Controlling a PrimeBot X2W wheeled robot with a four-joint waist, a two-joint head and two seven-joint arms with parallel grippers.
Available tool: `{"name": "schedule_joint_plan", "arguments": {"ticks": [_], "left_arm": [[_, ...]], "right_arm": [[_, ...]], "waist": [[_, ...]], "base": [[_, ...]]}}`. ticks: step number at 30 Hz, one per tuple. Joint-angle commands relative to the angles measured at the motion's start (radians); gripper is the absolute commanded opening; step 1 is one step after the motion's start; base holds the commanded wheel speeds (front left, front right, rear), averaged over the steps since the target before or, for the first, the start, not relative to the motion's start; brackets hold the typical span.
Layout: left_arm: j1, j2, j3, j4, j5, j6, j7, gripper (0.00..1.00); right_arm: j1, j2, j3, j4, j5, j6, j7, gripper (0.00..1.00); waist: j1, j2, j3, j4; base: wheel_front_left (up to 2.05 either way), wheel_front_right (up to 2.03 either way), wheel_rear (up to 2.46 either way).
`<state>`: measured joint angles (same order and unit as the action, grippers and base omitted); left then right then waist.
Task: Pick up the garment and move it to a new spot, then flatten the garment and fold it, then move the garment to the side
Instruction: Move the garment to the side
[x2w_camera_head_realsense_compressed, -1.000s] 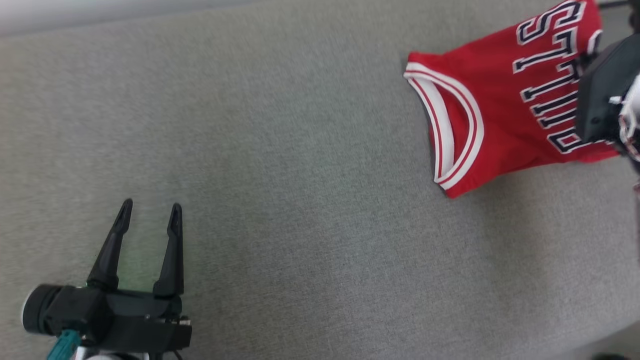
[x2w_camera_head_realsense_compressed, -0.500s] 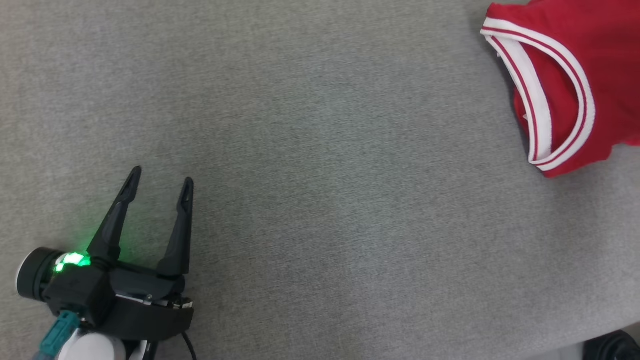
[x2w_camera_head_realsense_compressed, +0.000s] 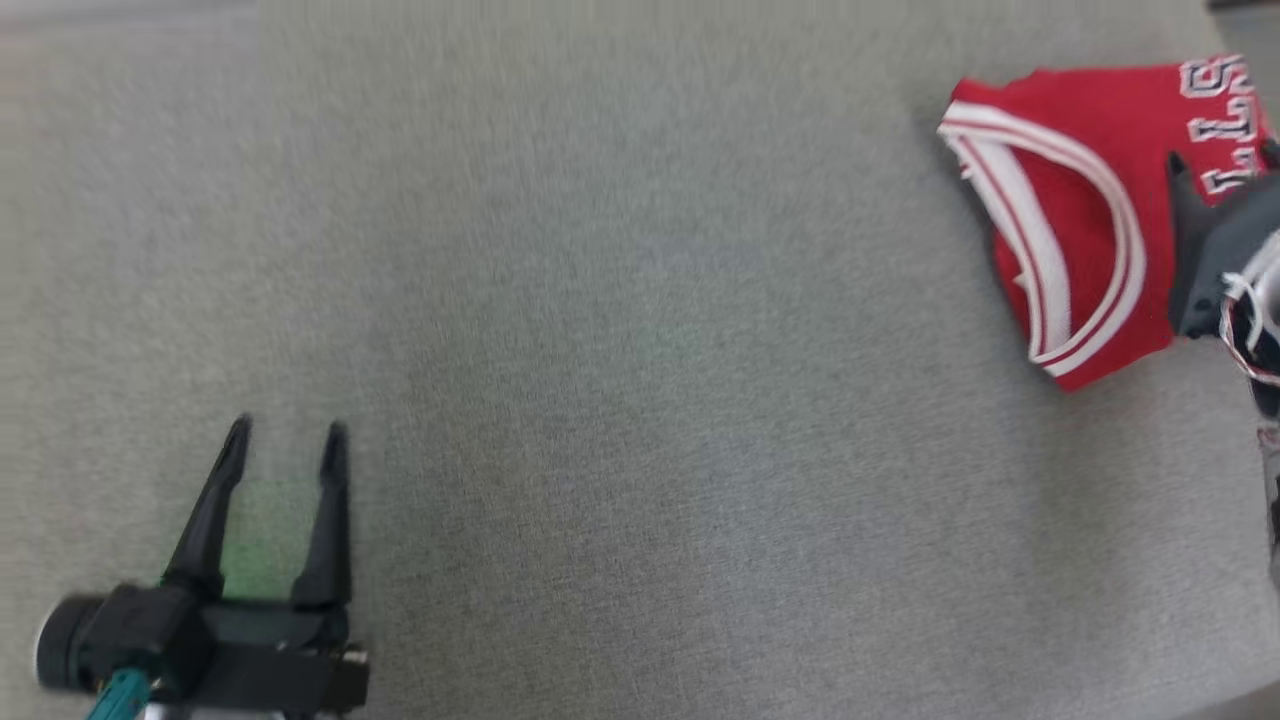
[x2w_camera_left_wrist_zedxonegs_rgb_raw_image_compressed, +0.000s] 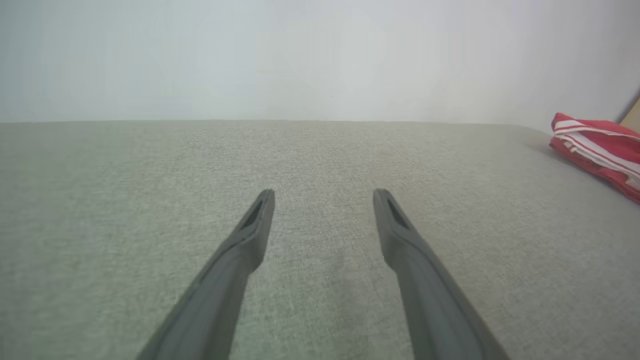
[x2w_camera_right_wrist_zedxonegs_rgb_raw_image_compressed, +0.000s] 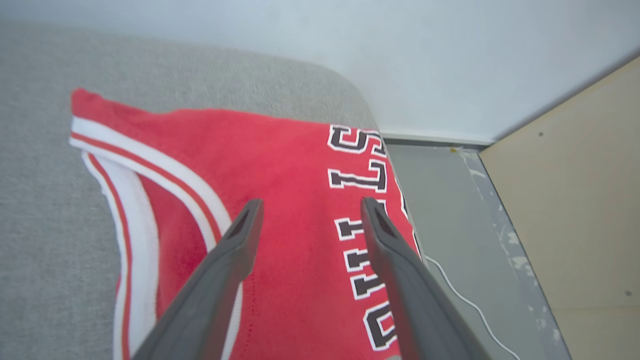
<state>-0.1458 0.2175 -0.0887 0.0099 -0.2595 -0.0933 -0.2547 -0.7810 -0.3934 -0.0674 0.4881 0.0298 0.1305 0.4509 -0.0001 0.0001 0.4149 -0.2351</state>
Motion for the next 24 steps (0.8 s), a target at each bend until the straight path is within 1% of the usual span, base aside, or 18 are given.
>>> {"name": "schedule_joint_plan", "arguments": {"ticks": [1, 2, 4, 5, 6, 7, 11, 12, 13, 15, 18, 19, 24], "left_arm": [[0.031, -0.009, 0.015, 0.011, -0.016, 0.009, -0.007, 1.00], [0.044, -0.018, 0.031, 0.021, -0.023, 0.020, -0.008, 1.00], [0.079, -0.032, 0.050, 0.039, -0.039, 0.022, -0.009, 1.00], [0.095, -0.041, 0.069, 0.051, -0.051, 0.038, -0.010, 1.00], [0.113, -0.053, 0.078, 0.057, -0.069, 0.034, -0.011, 1.00], [0.124, -0.061, 0.091, 0.065, -0.074, 0.044, -0.010, 1.00], [0.167, -0.087, 0.128, 0.088, -0.094, 0.068, -0.010, 1.00], [0.180, -0.090, 0.142, 0.096, -0.103, 0.076, -0.010, 1.00], [0.186, -0.092, 0.146, 0.104, -0.105, 0.075, -0.010, 1.00], [0.193, -0.089, 0.155, 0.125, -0.111, 0.083, -0.009, 1.00], [0.195, -0.080, 0.166, 0.158, -0.100, 0.104, -0.004, 1.00], [0.198, -0.073, 0.169, 0.168, -0.097, 0.109, -0.004, 1.00], [0.207, -0.061, 0.141, 0.211, -0.085, 0.085, 0.000, 1.00]], "right_arm": [[0.041, 0.020, -0.030, -0.012, 0.010, 0.000, -0.027, 1.00], [0.073, 0.048, -0.044, -0.025, 0.018, 0.000, -0.052, 1.00], [0.134, 0.100, -0.072, -0.057, 0.037, 0.000, -0.101, 1.00], [0.163, 0.116, -0.081, -0.082, 0.043, 0.000, -0.130, 1.00], [0.198, 0.130, -0.083, -0.105, 0.047, 0.000, -0.150, 1.00], [0.238, 0.152, -0.086, -0.120, 0.072, 0.000, -0.169, 1.00], [0.392, 0.215, -0.072, -0.203, 0.091, 0.000, -0.236, 1.00], [0.422, 0.234, -0.067, -0.226, 0.095, 0.000, -0.252, 1.00], [0.451, 0.250, -0.065, -0.249, 0.096, 0.000, -0.268, 1.00], [0.510, 0.268, -0.055, -0.282, 0.087, 0.000, -0.301, 1.00], [0.584, 0.303, -0.030, -0.309, 0.051, 0.000, -0.343, 1.00], [0.603, 0.318, -0.026, -0.318, 0.054, 0.000, -0.357, 1.00], [0.691, 0.338, 0.024, -0.330, 0.065, 0.000, -0.414, 1.00]], "waist": [[0.0001, -0.0001, -0.140, 0.017], [0.0001, -0.0001, -0.167, 0.023], [0.0001, -0.0001, -0.231, 0.038], [0.0001, -0.0001, -0.260, 0.045], [0.0001, -0.0001, -0.286, 0.053], [0.0001, -0.0001, -0.315, 0.063], [0.0001, -0.0001, -0.401, 0.107], [0.0001, -0.0001, -0.411, 0.116], [0.0001, -0.0001, -0.421, 0.126], [0.0001, -0.0001, -0.434, 0.141], [0.0001, -0.0001, -0.452, 0.155], [0.0001, -0.0001, -0.457, 0.158], [0.0001, -0.0001, -0.477, 0.168]], "base": [[0.00, 0.00, 0.00], [0.00, 0.00, 0.00], [0.00, 0.00, 0.00], [0.00, 0.00, 0.00], [0.00, 0.00, 0.00], [0.00, 0.00, 0.00], [0.00, 0.00, 0.00], [0.00, 0.00, 0.00], [0.00, 0.00, 0.00], [0.00, 0.00, 0.00], [0.00, 0.00, 0.00], [0.00, 0.00, 0.00], [0.00, 0.00, 0.00]]}}
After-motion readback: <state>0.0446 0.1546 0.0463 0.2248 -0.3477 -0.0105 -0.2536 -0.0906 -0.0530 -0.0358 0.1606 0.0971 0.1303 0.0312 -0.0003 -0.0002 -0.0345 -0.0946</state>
